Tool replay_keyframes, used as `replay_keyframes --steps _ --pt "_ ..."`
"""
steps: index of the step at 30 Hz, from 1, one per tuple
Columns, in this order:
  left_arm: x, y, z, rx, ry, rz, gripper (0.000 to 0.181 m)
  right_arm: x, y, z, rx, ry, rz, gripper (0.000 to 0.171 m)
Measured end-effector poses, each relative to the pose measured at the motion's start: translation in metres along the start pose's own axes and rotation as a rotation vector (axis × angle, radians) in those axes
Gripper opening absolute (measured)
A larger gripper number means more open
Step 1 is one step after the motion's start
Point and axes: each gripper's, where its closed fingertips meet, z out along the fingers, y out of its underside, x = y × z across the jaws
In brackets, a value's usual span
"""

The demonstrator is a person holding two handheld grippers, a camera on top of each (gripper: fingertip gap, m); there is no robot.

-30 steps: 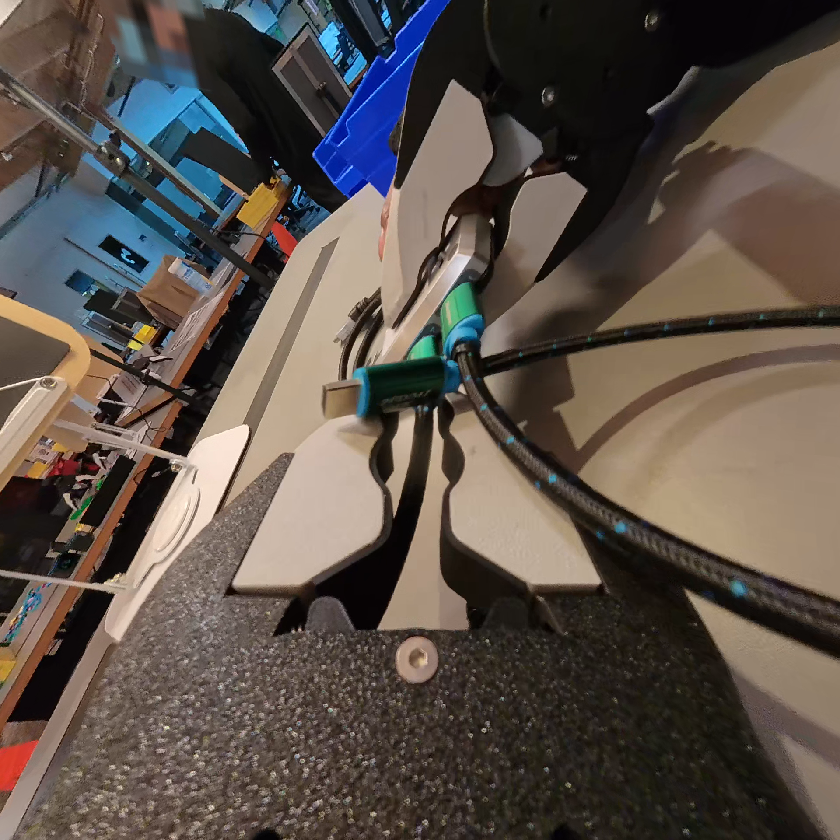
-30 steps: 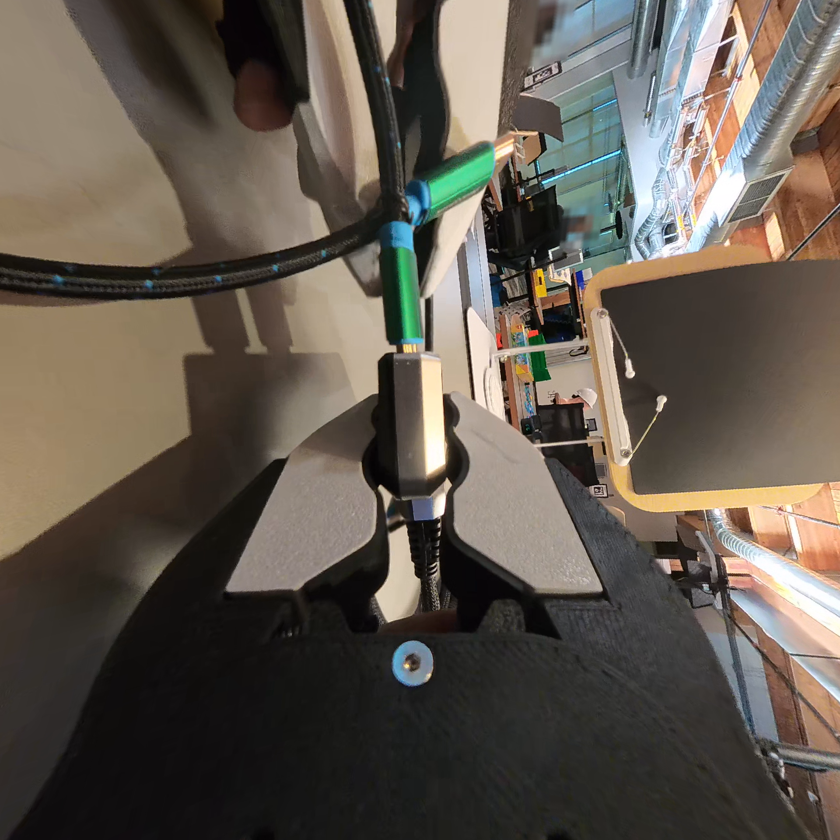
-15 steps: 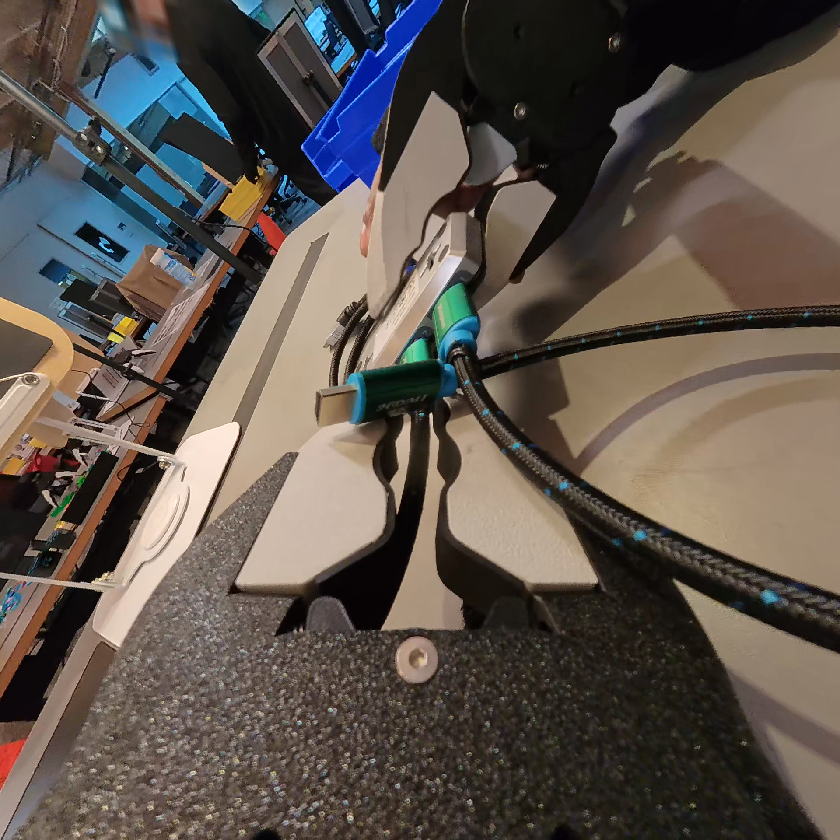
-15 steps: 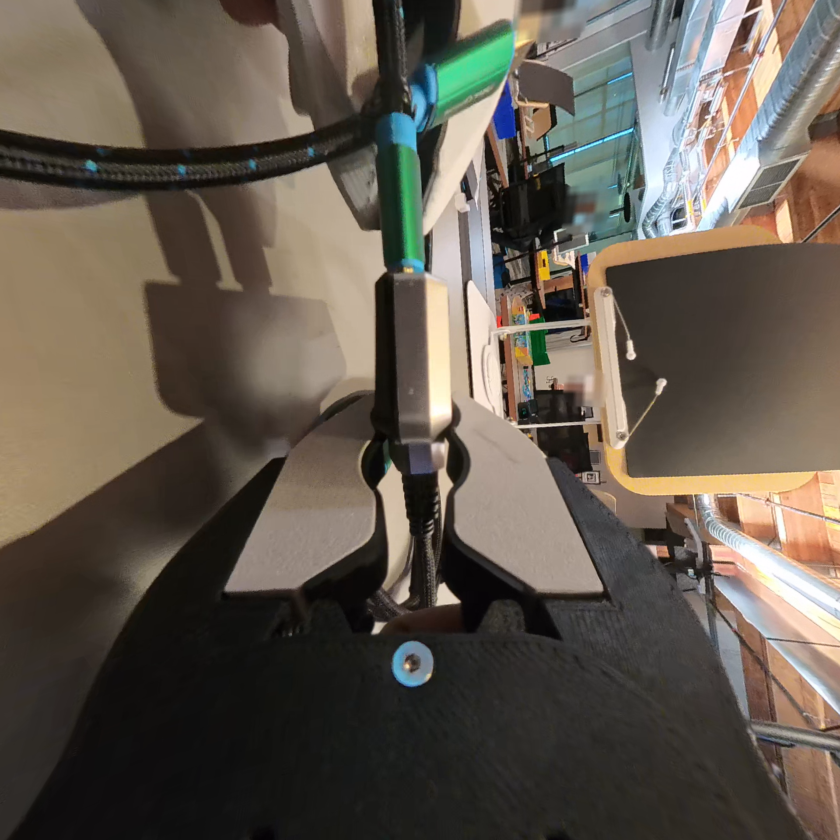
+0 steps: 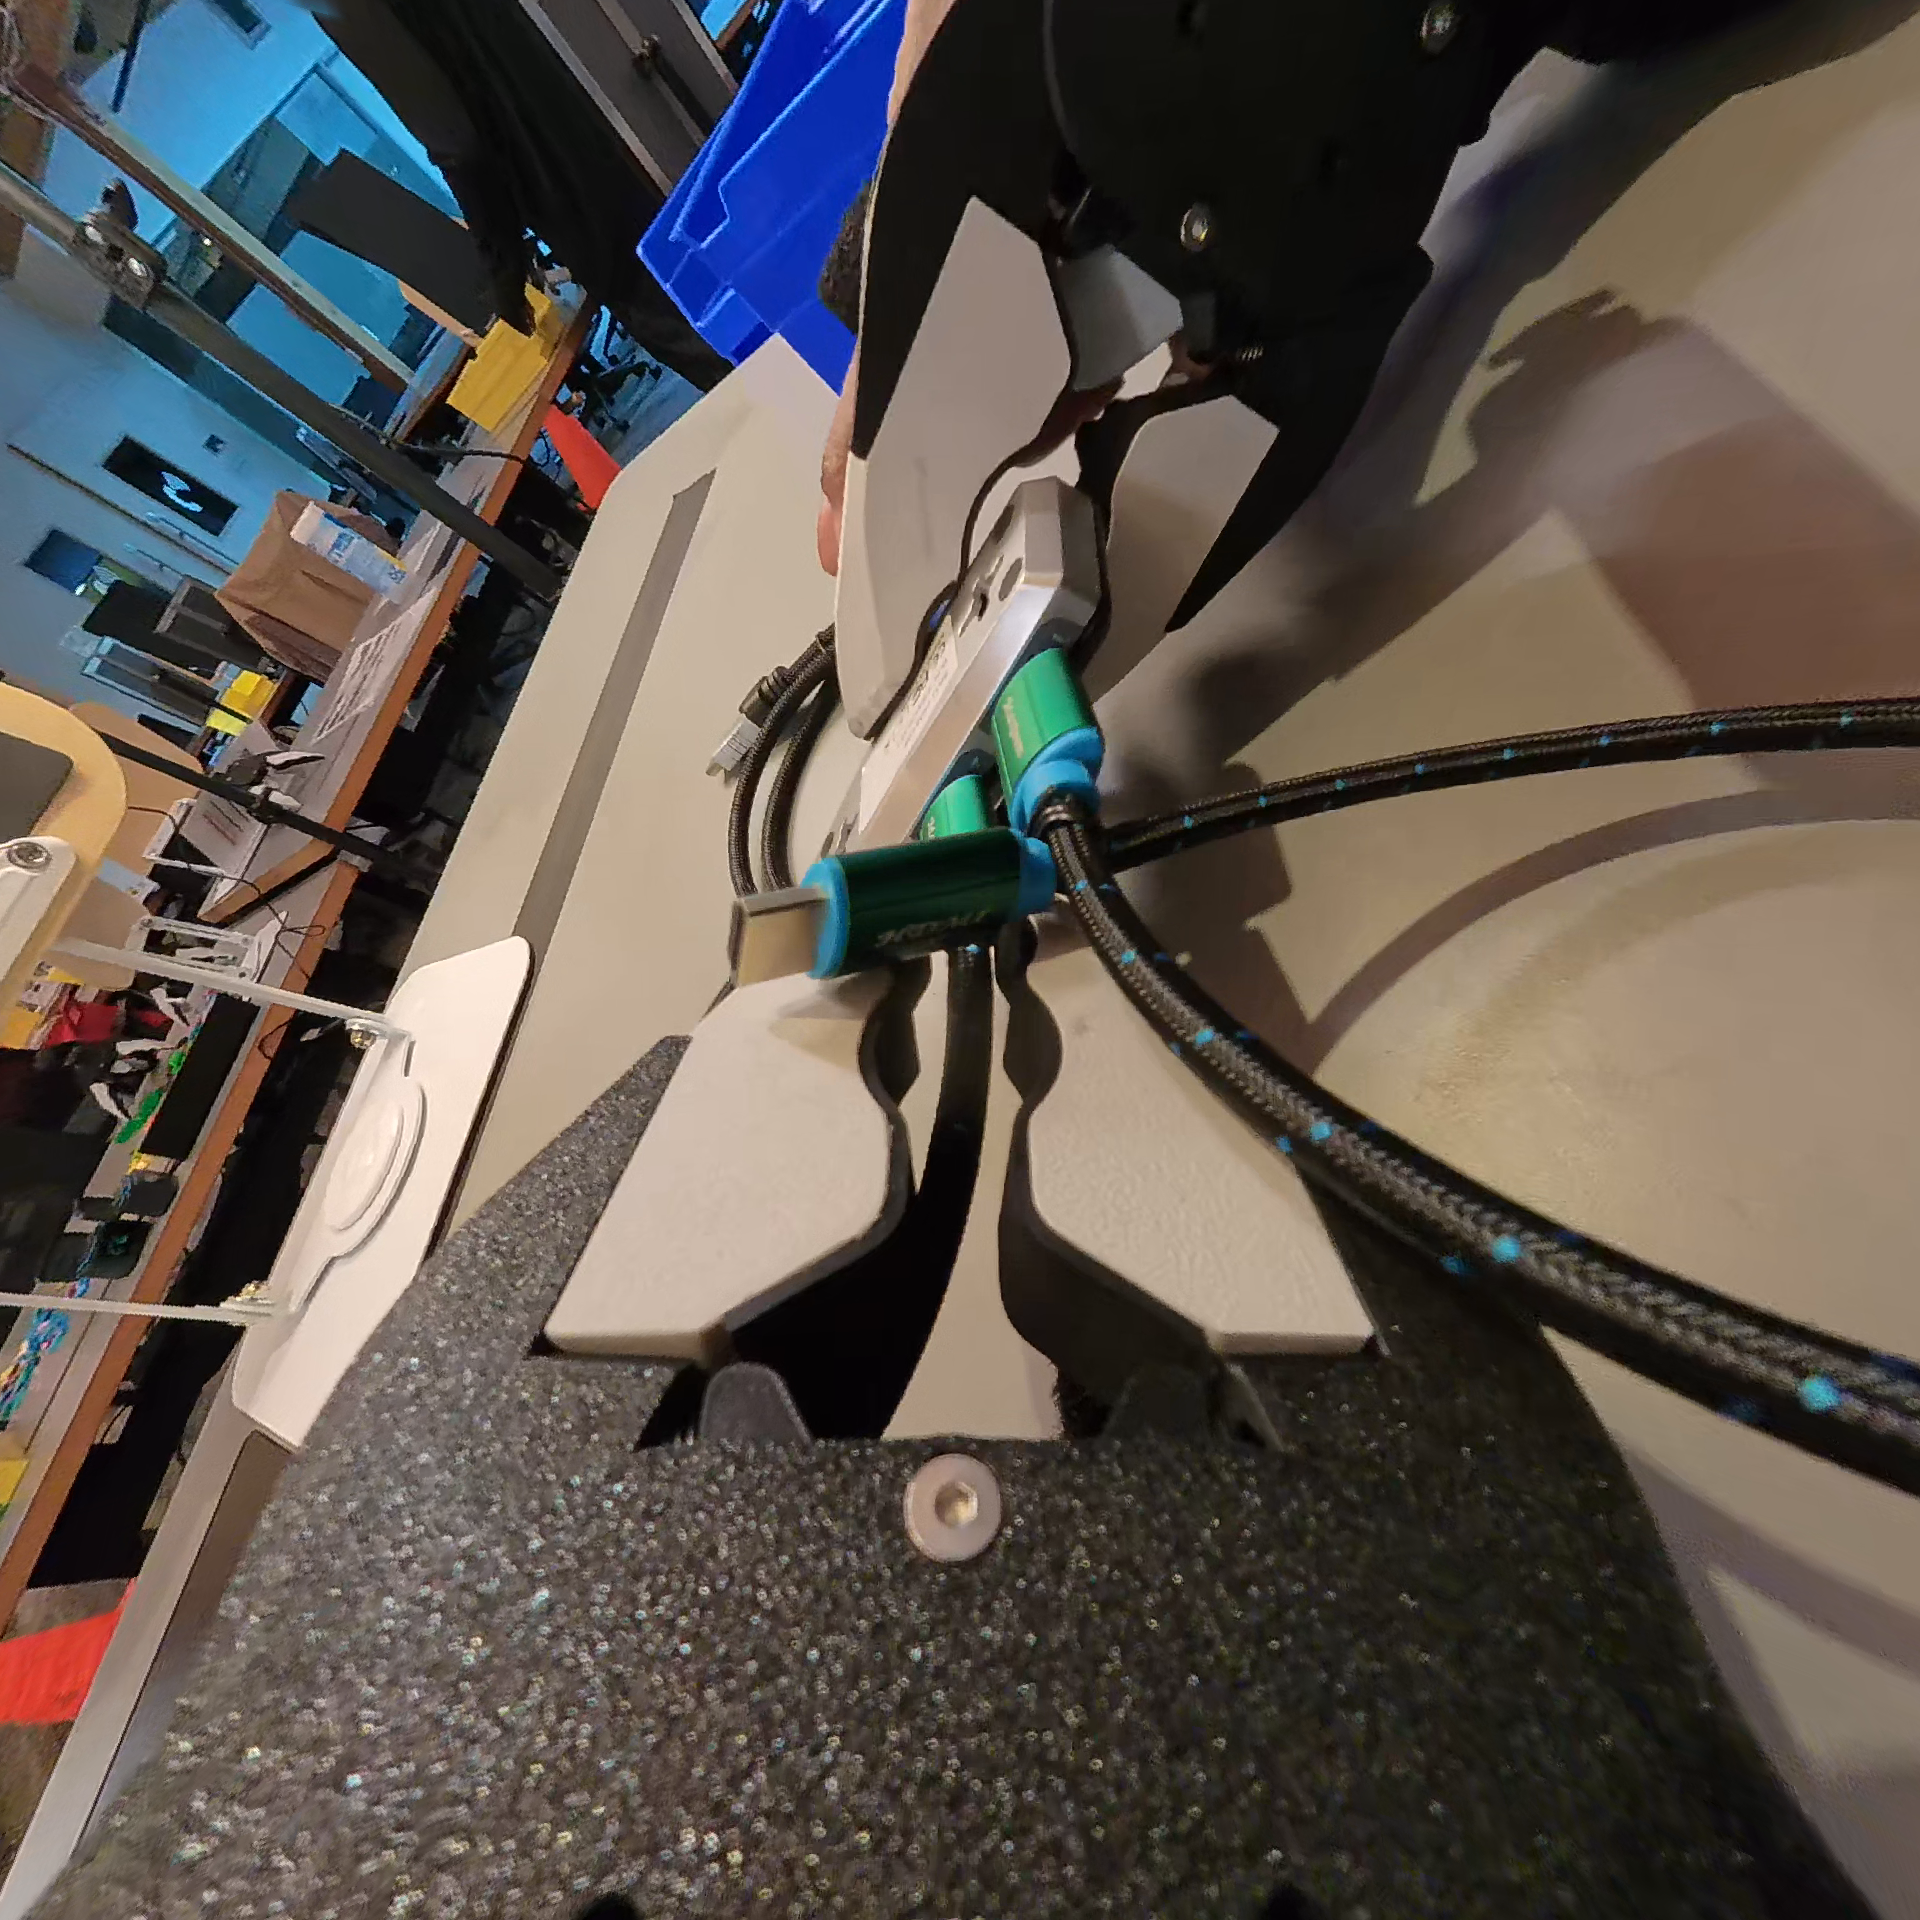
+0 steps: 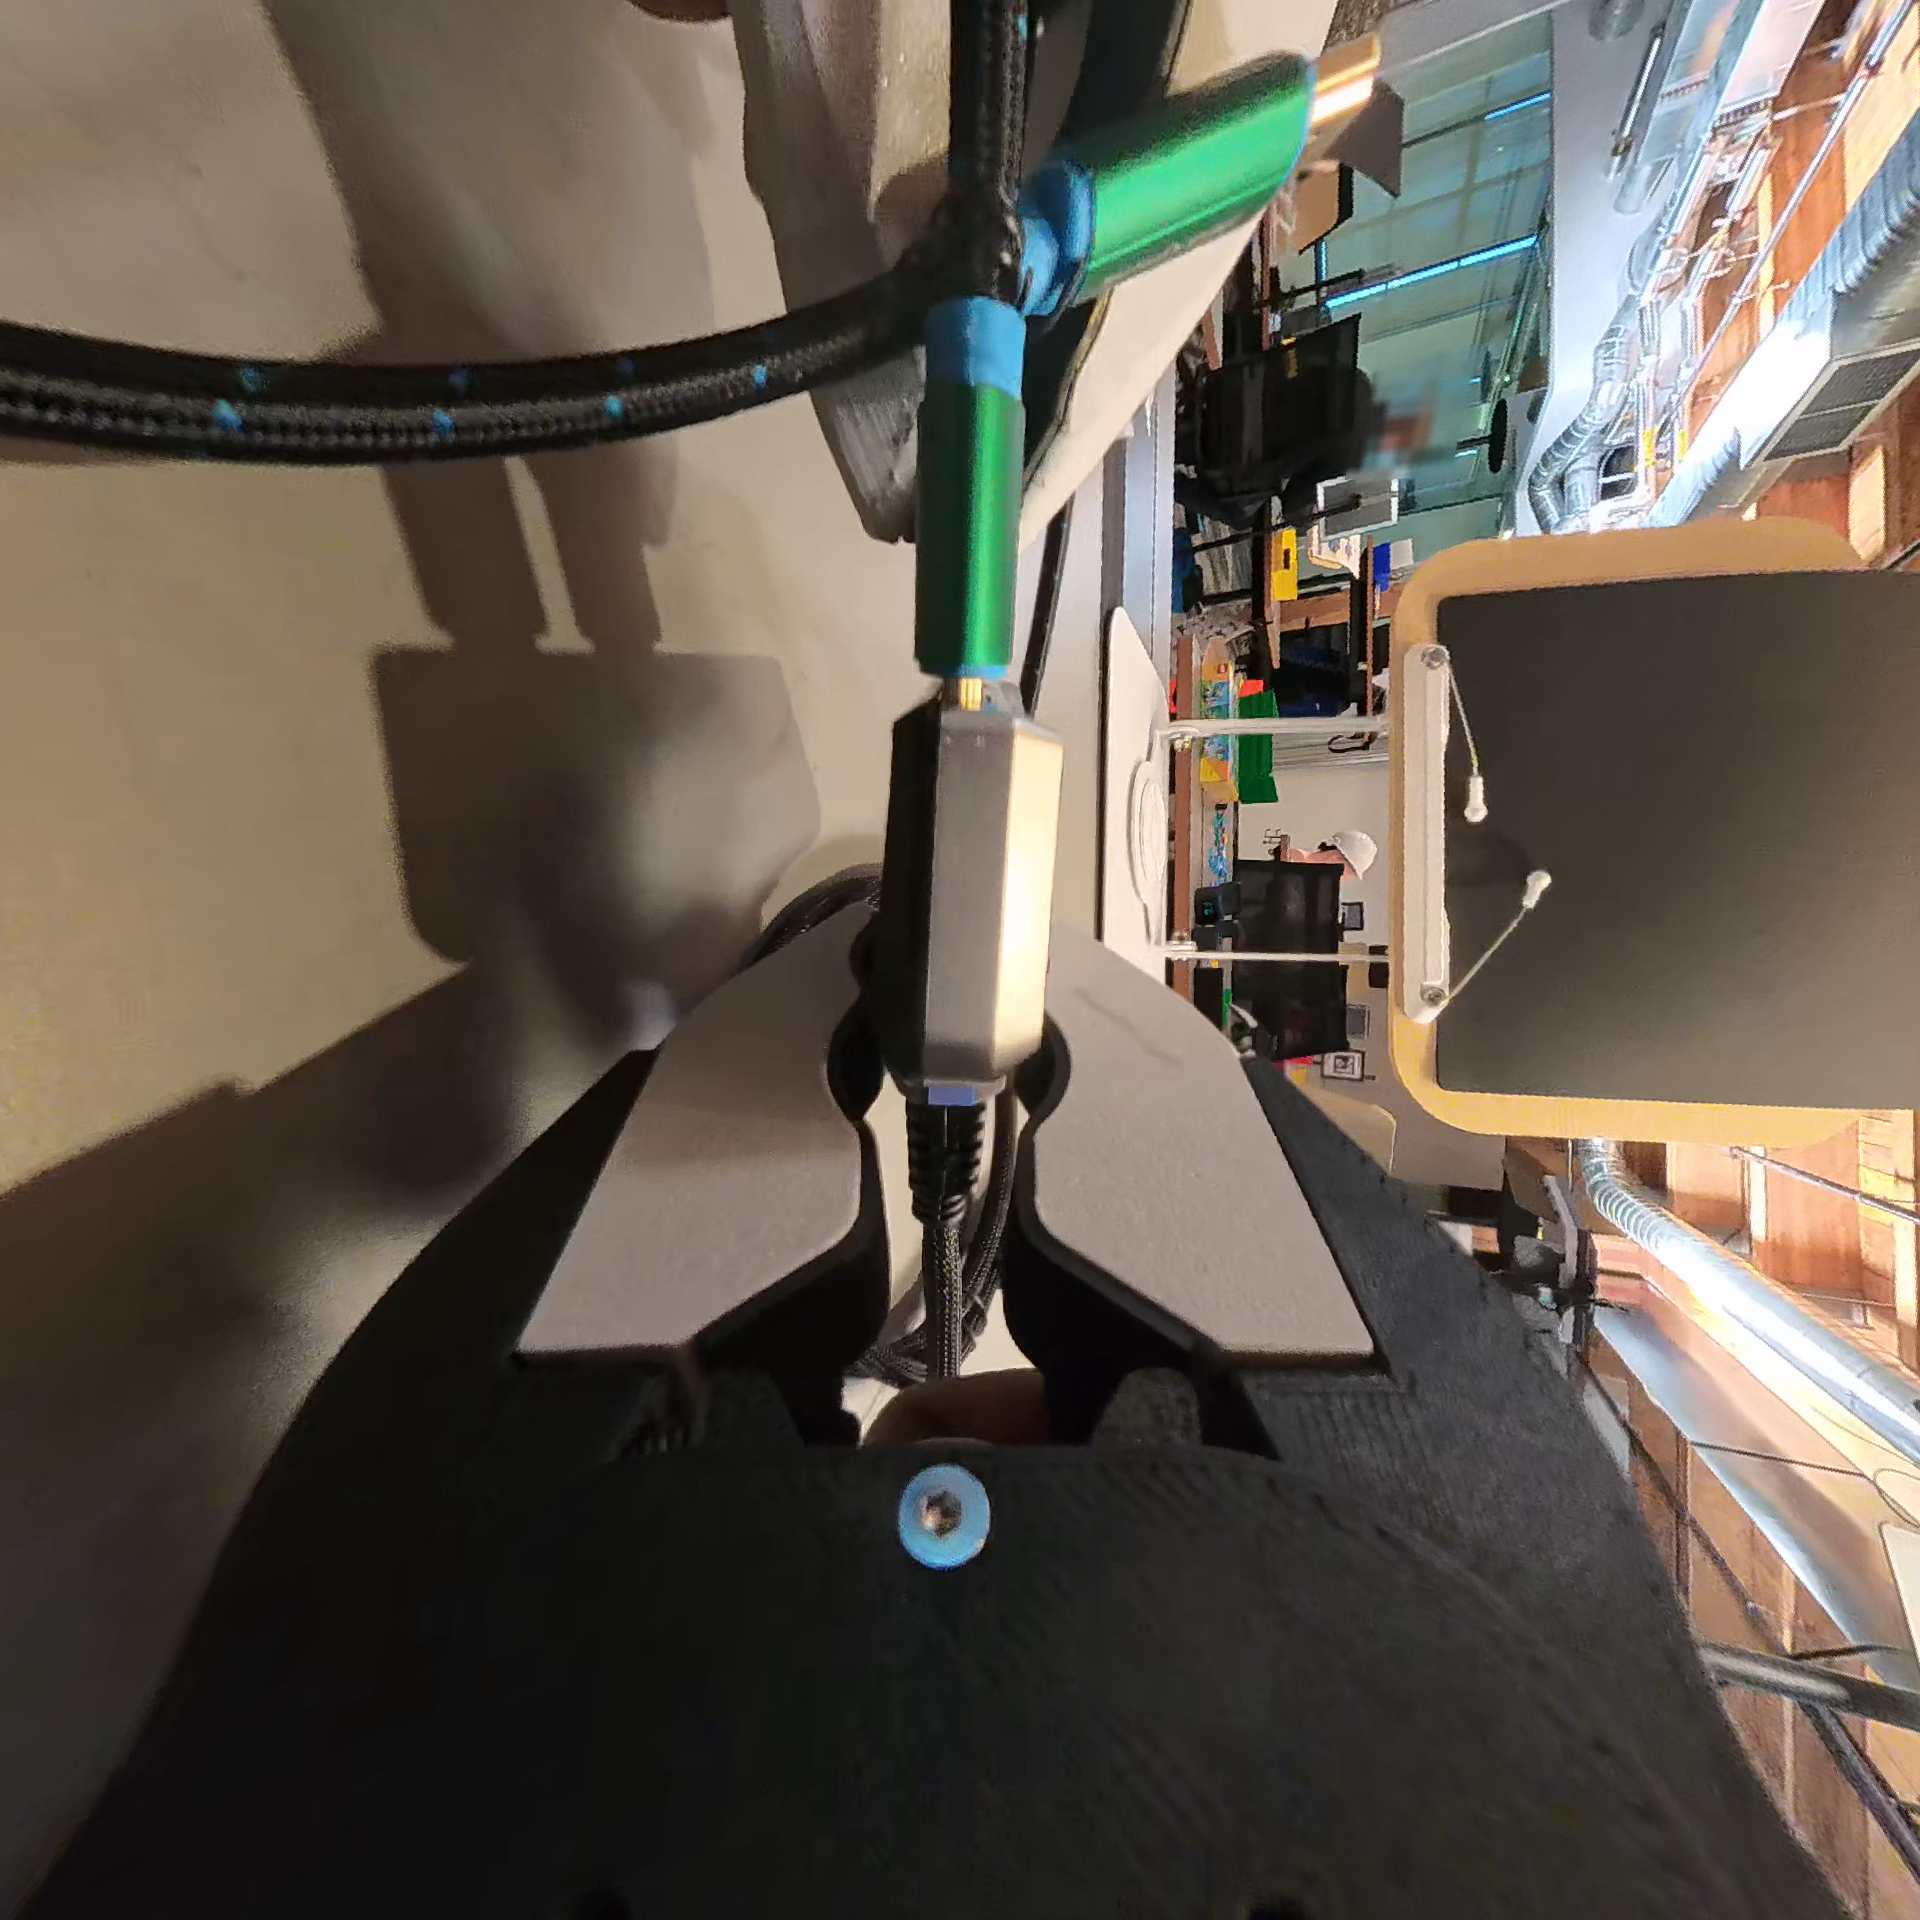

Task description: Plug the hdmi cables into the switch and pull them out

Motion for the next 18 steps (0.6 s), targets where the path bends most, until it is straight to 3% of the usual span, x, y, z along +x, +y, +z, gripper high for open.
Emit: replay_keyframes --steps 16,18 --pt "0.003 0.016 0.005 -0.045 0.035 -0.037 0.013 -0.004 -0.007 0.003 0.017 0.01 -0.012 0.023" --pt "0.006 0.025 0.001 -0.08 0.073 -0.039 0.02 -0.005 -0.003 0.003 0.013 0.005 -0.018 0.023"
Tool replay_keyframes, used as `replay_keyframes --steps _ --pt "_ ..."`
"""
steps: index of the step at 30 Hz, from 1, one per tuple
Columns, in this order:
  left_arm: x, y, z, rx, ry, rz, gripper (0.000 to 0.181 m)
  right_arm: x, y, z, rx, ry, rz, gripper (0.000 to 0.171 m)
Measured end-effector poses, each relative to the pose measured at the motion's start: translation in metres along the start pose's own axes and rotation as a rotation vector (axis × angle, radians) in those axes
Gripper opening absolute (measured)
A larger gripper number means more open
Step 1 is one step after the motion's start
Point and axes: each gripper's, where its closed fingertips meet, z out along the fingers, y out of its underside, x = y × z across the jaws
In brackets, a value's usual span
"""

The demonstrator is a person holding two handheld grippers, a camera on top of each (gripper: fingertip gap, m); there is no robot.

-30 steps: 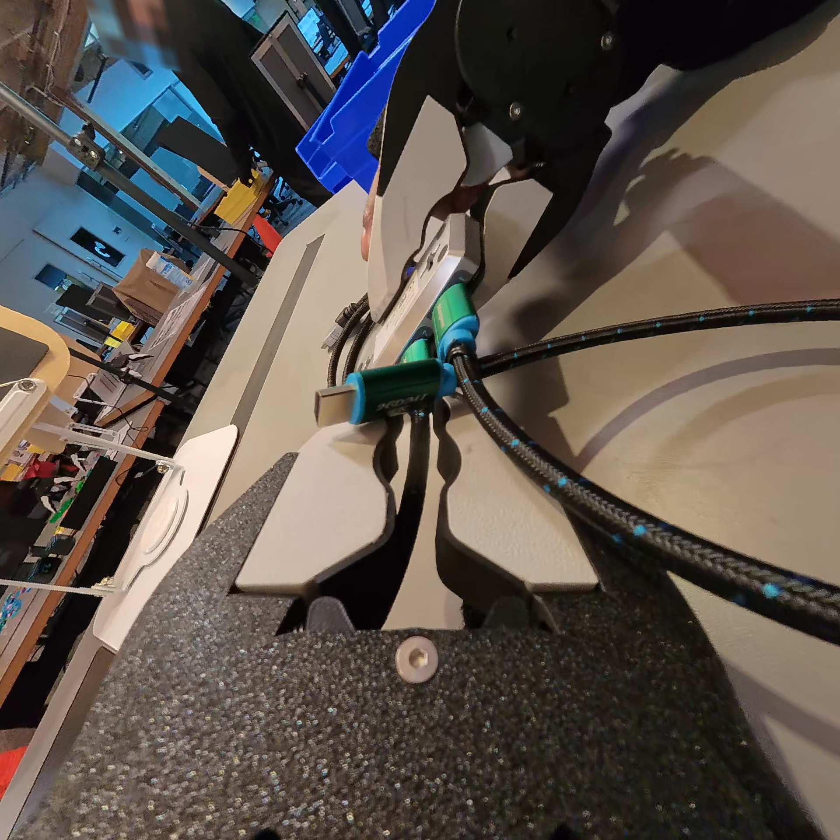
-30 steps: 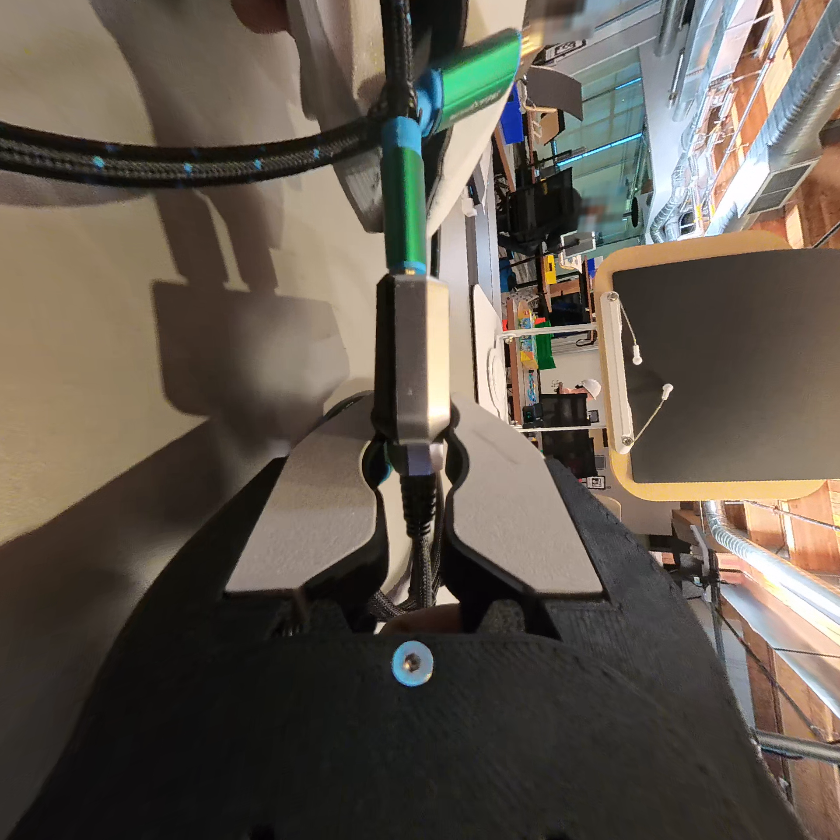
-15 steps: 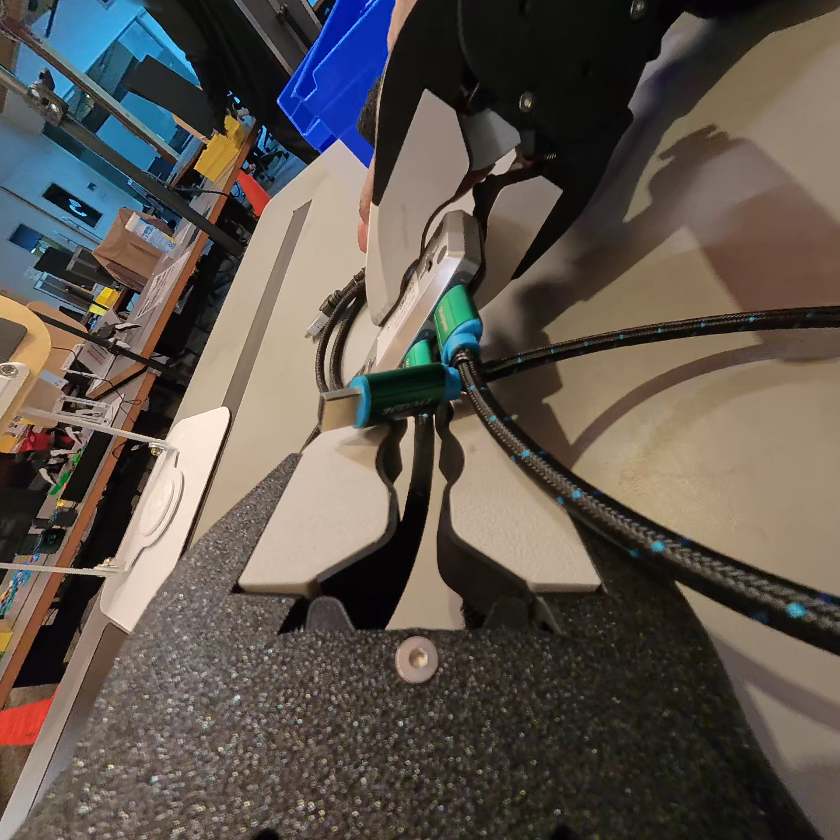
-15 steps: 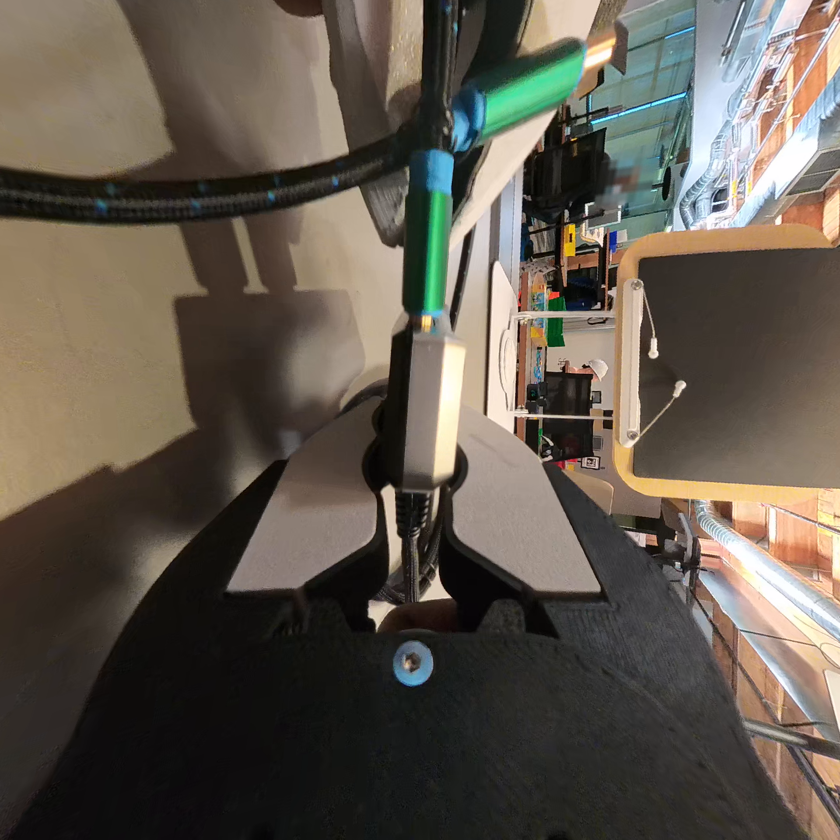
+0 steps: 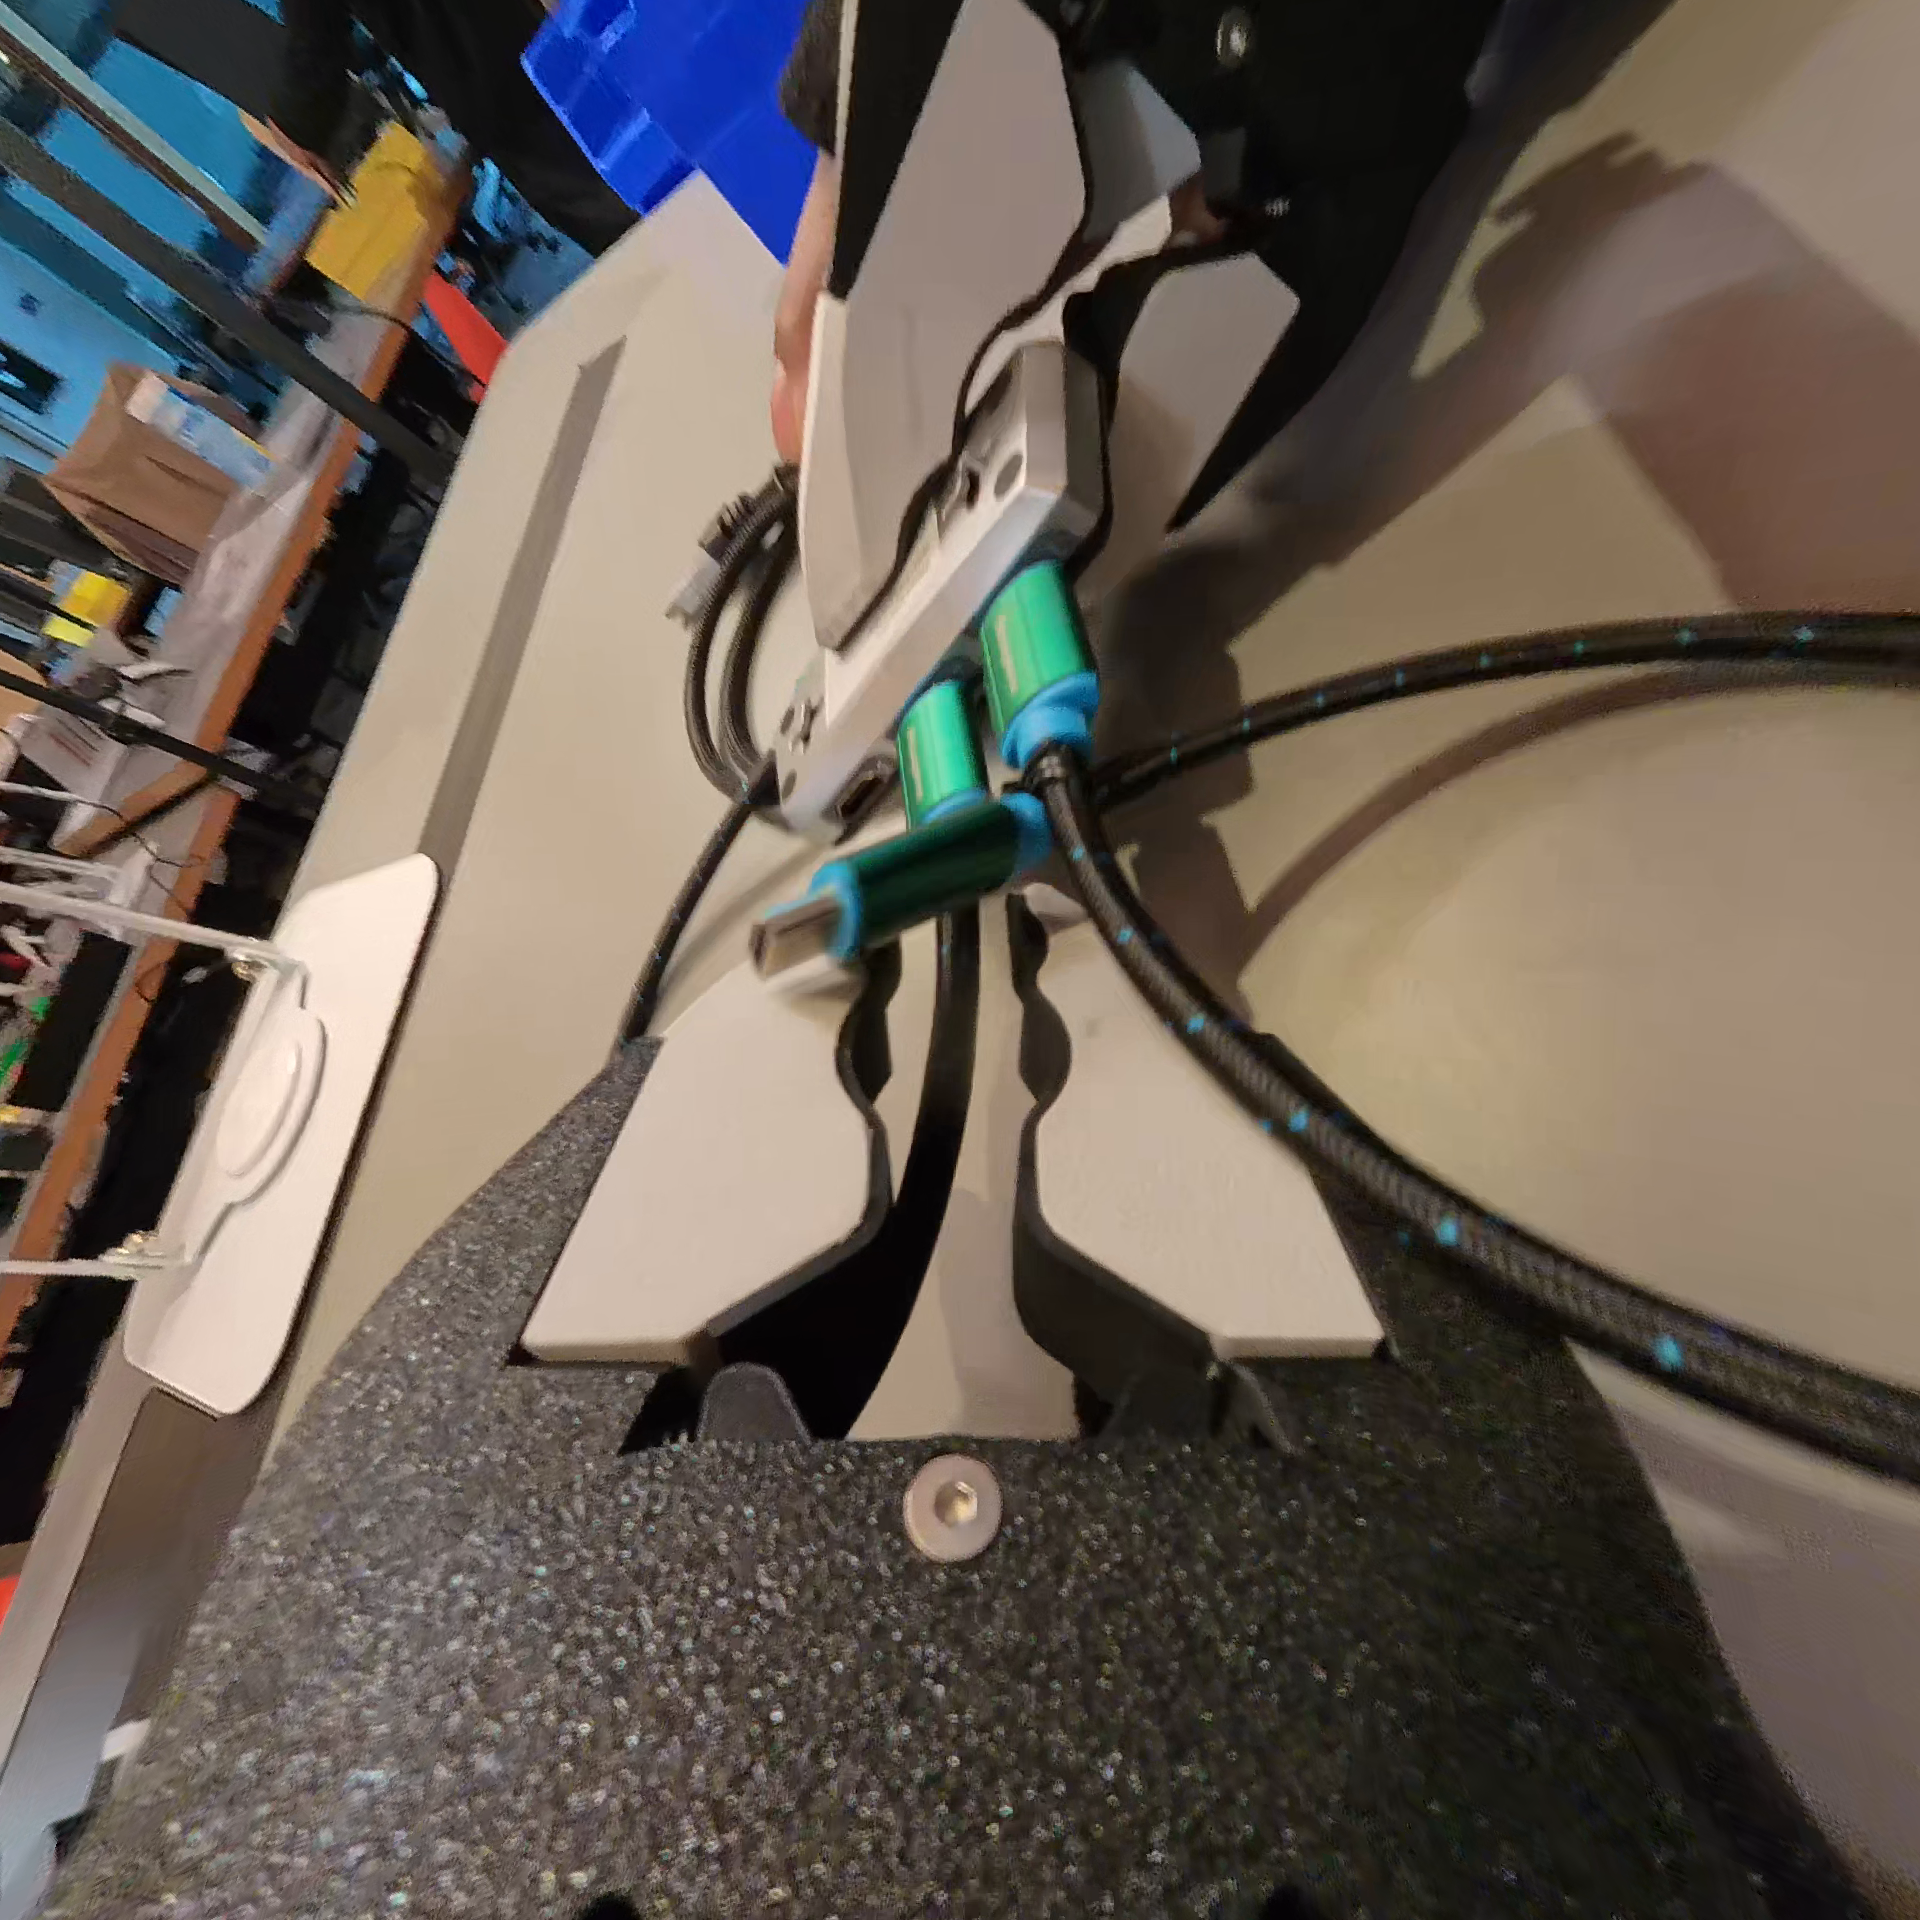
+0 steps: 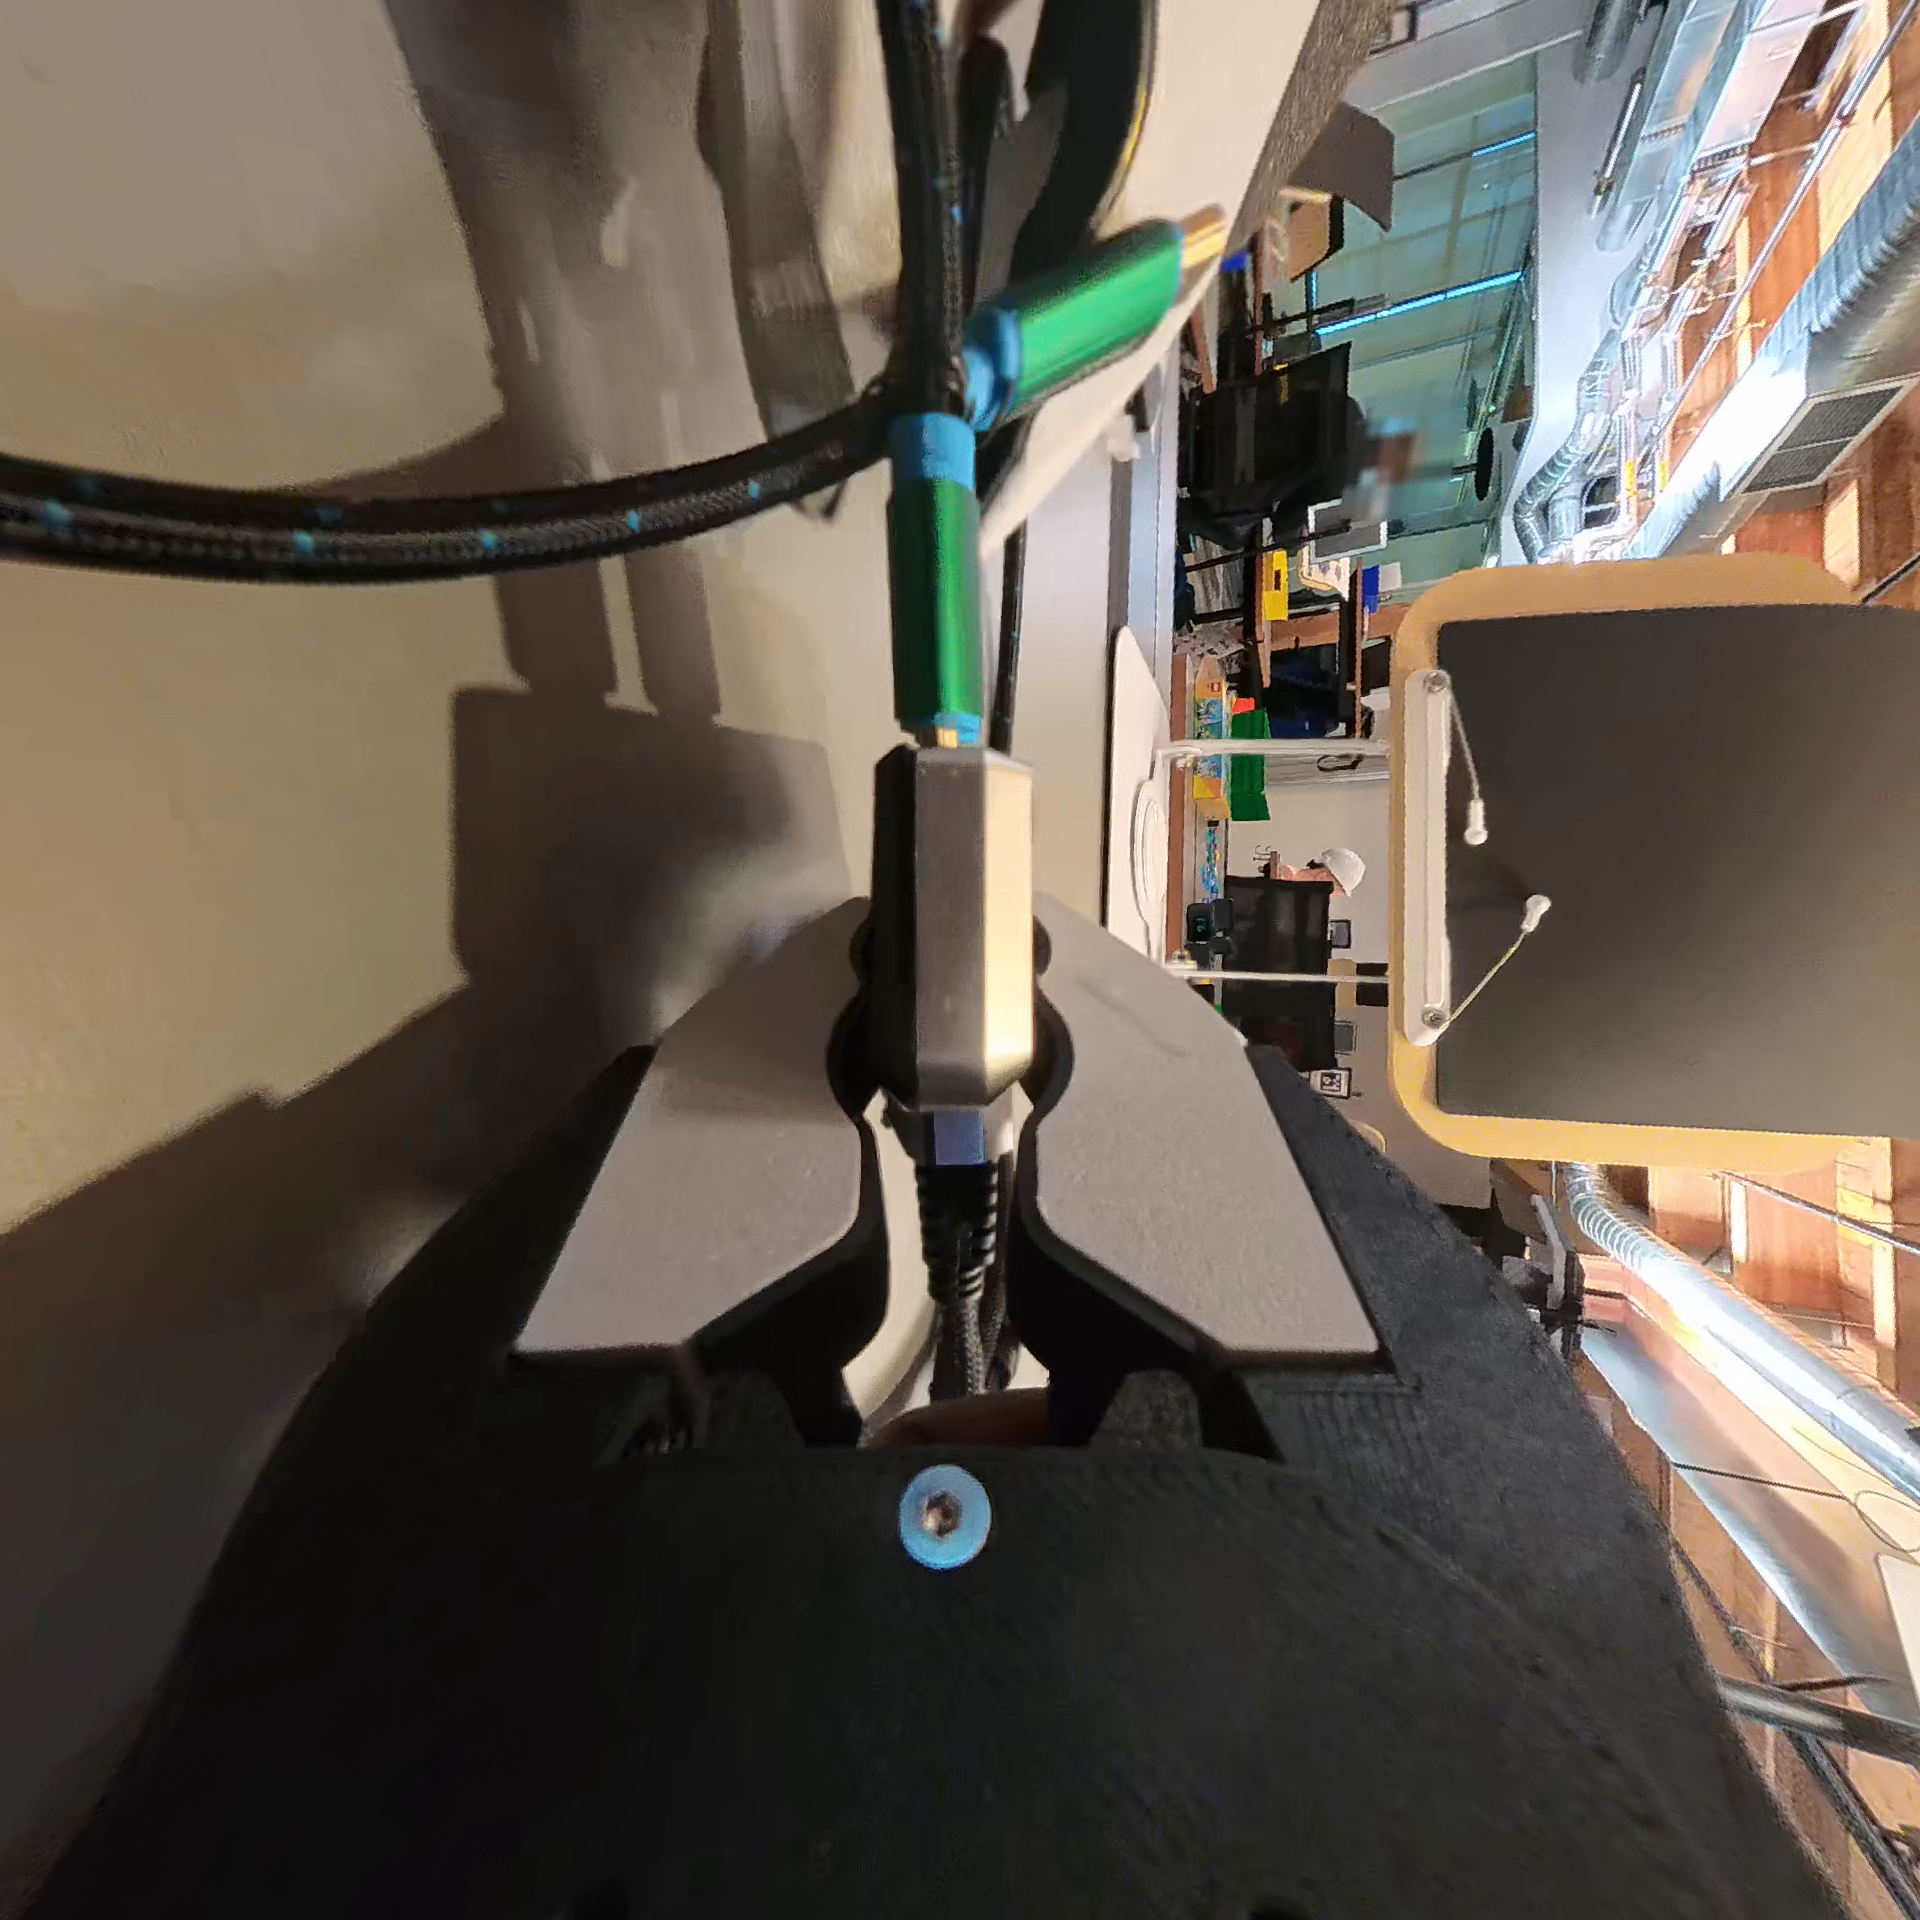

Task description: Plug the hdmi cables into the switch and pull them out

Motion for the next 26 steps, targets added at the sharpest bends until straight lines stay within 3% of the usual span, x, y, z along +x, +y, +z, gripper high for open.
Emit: replay_keyframes --steps 5,9,16,21,26 --pt "0.003 0.017 -0.013 -0.032 0.097 -0.129 0.043 -0.012 0.01 0.002 0.003 -0.098 0.062 0.026" --pt "-0.003 0.015 -0.028 0.037 0.103 -0.231 0.048 -0.019 0.01 0.001 0.023 -0.19 0.15 0.032" --pt "-0.045 -0.012 -0.077 0.21 -0.114 -0.406 0.05 -0.023 0.009 0.003 0.046 -0.224 0.241 0.034" --pt "-0.084 -0.014 -0.161 0.161 -0.49 -0.527 0.044 -0.02 0.01 0.004 0.061 -0.211 0.304 0.034" --pt "-0.105 0.032 -0.283 -0.154 -0.75 -0.69 0.045 -0.018 0.011 0.005 0.07 -0.212 0.344 0.034"
